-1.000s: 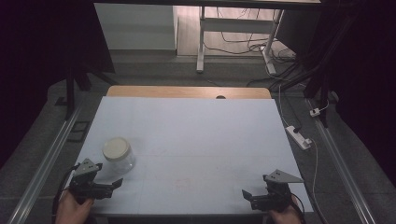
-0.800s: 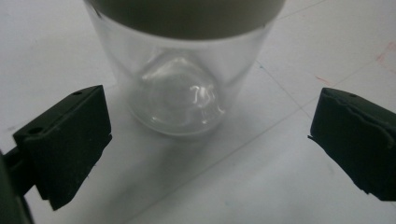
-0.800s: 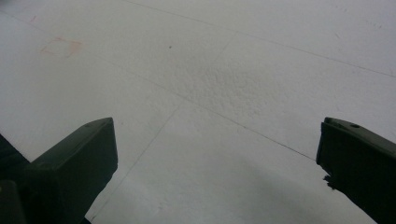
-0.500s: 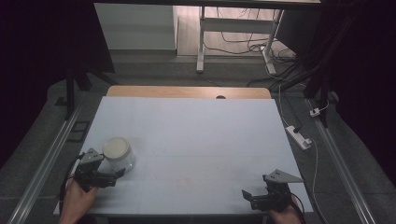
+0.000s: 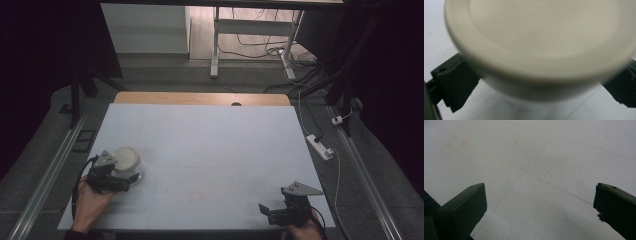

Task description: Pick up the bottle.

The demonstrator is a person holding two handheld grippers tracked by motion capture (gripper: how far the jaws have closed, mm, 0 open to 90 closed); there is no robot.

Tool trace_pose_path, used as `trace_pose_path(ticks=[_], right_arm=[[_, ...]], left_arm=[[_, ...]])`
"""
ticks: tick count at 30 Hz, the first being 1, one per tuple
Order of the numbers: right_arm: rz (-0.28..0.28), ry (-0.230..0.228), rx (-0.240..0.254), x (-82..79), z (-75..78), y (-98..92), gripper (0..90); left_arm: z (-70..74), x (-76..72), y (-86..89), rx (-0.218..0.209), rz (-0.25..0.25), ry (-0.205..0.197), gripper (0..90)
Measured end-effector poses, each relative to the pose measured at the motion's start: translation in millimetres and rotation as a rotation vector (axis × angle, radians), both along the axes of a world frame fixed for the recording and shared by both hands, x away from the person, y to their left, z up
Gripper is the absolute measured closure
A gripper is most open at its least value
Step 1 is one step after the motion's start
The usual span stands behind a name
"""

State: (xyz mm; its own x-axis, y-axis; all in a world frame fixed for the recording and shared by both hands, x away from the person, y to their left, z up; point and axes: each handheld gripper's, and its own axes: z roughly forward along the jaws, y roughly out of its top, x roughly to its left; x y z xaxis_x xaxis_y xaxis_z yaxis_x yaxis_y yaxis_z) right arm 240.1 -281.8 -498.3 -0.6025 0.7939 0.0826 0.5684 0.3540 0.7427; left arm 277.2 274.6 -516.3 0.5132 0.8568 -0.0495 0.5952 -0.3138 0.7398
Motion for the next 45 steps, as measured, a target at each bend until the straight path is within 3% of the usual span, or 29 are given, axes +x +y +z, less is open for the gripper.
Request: trace_pose_path(ticks=[5, 12, 33, 45], right_arm=[[0.0, 0.001, 0.001, 0.2, -0.2, 0.1, 0.0], [0.003, 0.002, -0.003, 0.2, -0.2, 0.3, 0.0], [0.017, 0.001, 0.003, -0.2, 0.1, 0.2, 0.0], [0.017, 0.003, 0.009, 0.1, 0.0, 0.0, 0.0]], left_arm=[[0.0, 5.0, -0.7, -0.021, -0.007, -0.003, 0.0], [0.2, 4.9, -2.1, 0.004, 0.006, -0.018, 6.4], [3.0, 4.7, -4.8, 0.019, 0.022, -0.001, 7.1], [14.8, 0.9, -11.3, 0.04, -0.012, -0.024, 7.2]])
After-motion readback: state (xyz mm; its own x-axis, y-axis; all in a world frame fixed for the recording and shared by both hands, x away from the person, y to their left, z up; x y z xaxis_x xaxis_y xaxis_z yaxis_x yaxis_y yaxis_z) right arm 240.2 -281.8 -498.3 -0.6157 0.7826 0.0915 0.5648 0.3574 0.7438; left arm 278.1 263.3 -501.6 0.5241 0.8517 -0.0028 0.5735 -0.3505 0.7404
